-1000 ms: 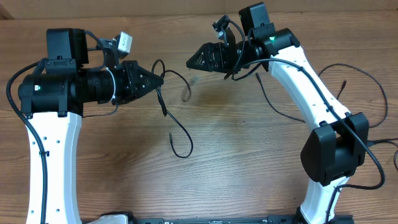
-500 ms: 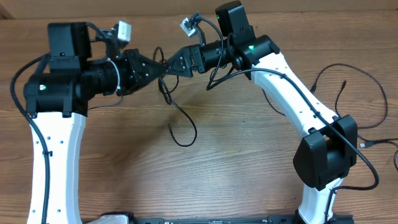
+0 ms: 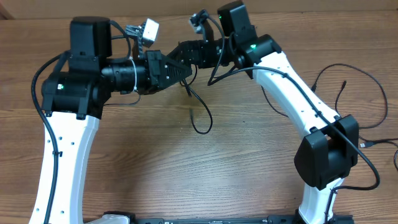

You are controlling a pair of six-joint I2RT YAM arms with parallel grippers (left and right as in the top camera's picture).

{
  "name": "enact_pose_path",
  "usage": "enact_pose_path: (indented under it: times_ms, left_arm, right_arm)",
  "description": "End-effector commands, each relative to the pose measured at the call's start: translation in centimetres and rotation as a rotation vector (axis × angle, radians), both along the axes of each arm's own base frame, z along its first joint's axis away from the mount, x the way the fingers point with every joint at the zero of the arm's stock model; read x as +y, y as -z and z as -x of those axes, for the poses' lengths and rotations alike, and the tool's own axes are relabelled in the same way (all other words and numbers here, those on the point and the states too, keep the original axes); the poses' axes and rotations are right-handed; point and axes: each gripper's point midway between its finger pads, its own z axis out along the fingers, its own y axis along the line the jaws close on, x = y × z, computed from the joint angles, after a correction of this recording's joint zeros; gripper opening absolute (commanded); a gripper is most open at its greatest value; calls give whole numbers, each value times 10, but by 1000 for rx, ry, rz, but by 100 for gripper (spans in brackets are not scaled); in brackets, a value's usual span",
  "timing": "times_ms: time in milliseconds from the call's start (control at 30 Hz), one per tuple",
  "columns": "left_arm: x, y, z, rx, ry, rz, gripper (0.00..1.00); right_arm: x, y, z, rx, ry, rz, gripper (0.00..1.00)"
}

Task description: Untangle cables

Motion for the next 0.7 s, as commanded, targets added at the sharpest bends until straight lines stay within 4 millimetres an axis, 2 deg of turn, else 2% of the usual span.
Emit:
enact_pose_path:
  times_ms: [0,100,367,467,667]
  left_arm:
    - [-2,-33,20,-28,127,152,4]
    - [7,-48,20,-75,142,199,4]
    - [23,-69,18,-137,141,247,4]
    - [33,-77,15,-153,130,267,4]
    - [45,-86,10,-179,115,280,4]
  right_arm:
    - [-39,-1,-28,2,132,47,100]
    - [-67,7,-36,51,185,68,100]
    - [-128,26,-54,132,331,145,100]
    - [-158,40,-59,171,421,226,100]
    - [-185,58,-59,203,512,341,100]
